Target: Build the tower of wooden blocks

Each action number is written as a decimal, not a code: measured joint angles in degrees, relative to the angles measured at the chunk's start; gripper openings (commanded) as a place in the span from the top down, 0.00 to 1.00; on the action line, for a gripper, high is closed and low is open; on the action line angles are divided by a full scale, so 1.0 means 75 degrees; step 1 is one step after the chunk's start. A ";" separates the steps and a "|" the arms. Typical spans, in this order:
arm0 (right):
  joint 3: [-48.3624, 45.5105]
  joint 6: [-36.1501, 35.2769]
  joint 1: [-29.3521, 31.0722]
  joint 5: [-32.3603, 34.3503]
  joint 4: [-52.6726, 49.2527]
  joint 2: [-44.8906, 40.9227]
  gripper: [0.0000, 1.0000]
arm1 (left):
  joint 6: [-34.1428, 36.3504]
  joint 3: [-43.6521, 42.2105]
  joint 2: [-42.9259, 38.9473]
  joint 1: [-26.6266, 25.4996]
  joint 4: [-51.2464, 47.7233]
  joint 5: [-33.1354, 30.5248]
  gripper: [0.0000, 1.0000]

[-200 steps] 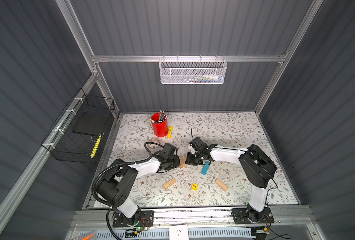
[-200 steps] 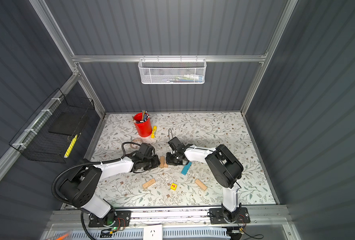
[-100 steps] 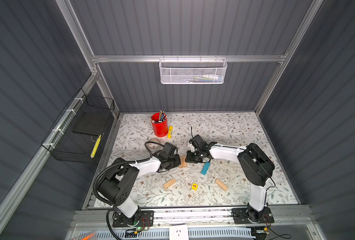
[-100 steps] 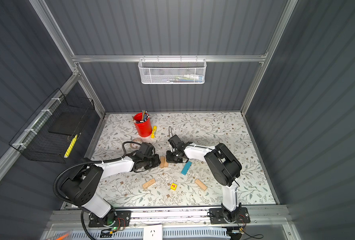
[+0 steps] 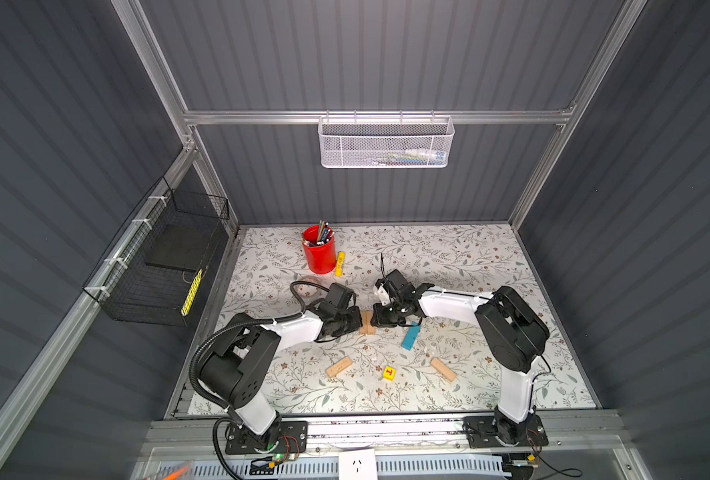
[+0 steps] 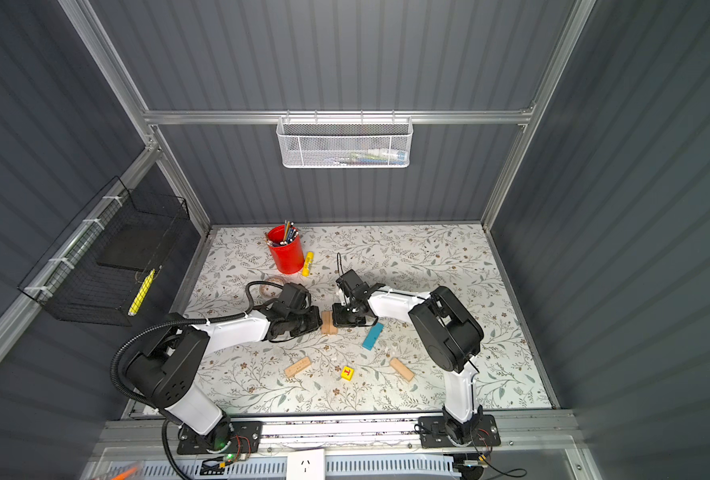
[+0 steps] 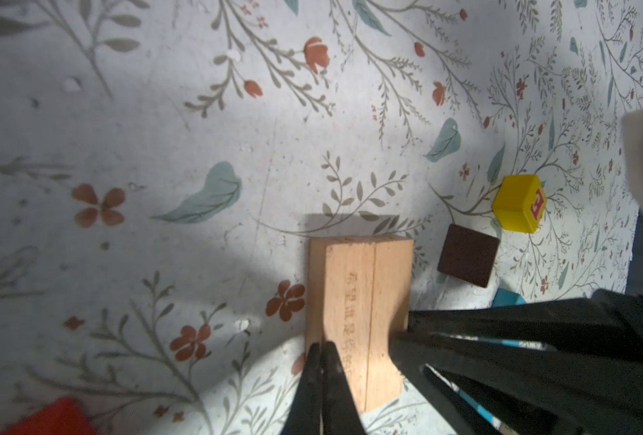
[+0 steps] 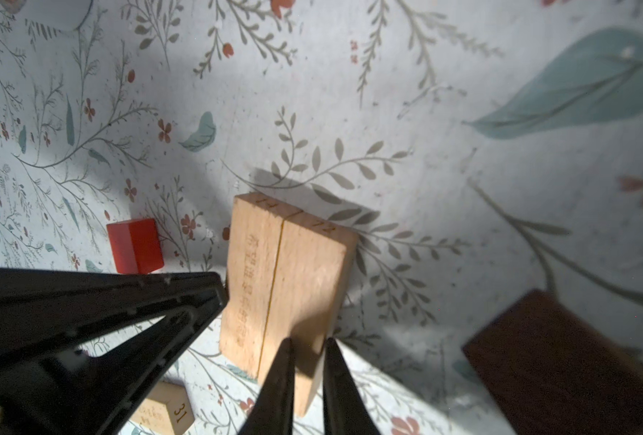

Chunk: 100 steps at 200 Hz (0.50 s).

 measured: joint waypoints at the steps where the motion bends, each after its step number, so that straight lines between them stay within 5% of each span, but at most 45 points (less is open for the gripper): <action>1: 0.0000 -0.0006 0.0000 0.0000 -0.0003 0.0000 0.79 | 0.0000 0.0000 0.0000 0.0000 0.0000 0.0000 0.94; 100: 0.0038 -0.0061 -0.0119 0.0000 -0.0038 0.0012 0.81 | 0.0213 0.0087 -0.0006 0.0012 -0.0280 0.0067 0.92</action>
